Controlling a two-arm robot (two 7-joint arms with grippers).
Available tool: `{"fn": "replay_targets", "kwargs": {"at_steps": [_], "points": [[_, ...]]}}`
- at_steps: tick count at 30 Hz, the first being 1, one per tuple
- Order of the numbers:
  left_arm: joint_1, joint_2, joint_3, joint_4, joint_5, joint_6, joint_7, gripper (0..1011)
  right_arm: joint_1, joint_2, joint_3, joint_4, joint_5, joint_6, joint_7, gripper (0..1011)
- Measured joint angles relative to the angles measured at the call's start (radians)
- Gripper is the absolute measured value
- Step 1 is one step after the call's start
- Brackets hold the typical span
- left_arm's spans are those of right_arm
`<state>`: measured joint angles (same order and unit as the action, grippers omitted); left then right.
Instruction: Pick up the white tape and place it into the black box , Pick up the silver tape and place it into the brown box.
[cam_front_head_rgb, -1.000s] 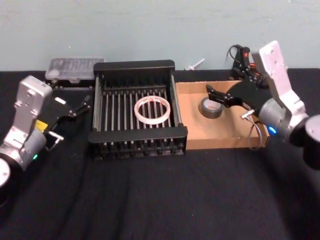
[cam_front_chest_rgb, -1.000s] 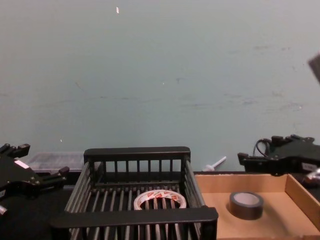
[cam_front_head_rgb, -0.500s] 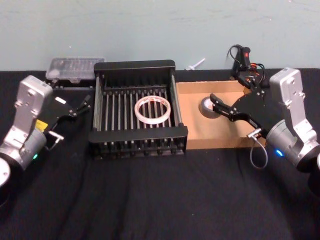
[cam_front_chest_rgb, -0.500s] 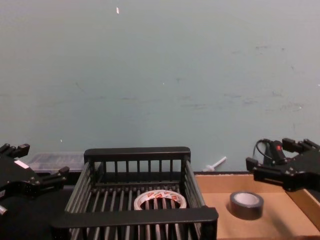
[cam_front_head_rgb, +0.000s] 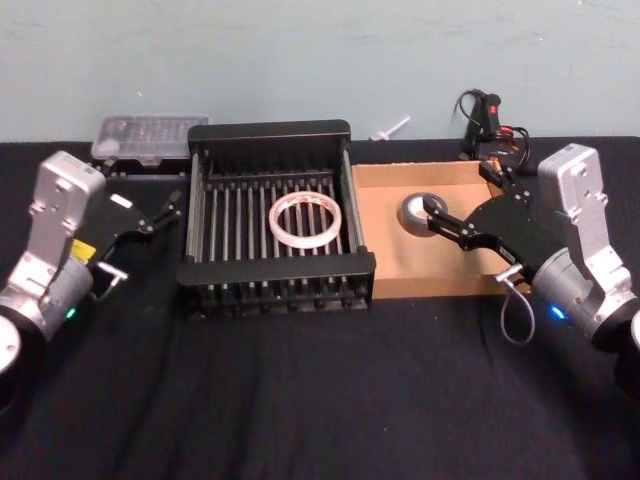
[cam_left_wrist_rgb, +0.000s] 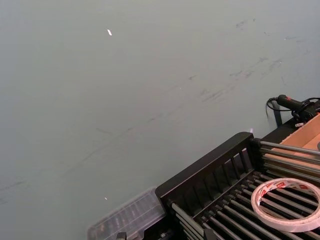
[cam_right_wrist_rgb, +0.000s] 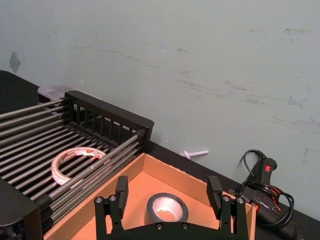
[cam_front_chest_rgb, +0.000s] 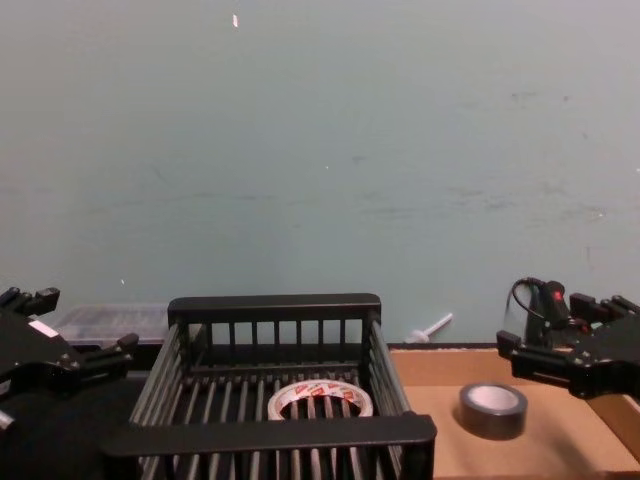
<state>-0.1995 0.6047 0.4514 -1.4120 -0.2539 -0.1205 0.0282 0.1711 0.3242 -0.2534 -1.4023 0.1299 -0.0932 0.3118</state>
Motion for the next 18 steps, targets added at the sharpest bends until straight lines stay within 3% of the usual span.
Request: {"fn": "replay_targets", "kwargs": {"at_steps": [18], "points": [[0.0, 0.0, 0.0, 0.0, 0.0, 0.0, 0.0, 1001, 0.0, 0.001, -0.002, -0.002, 0.0, -0.001, 0.002, 1000]]}}
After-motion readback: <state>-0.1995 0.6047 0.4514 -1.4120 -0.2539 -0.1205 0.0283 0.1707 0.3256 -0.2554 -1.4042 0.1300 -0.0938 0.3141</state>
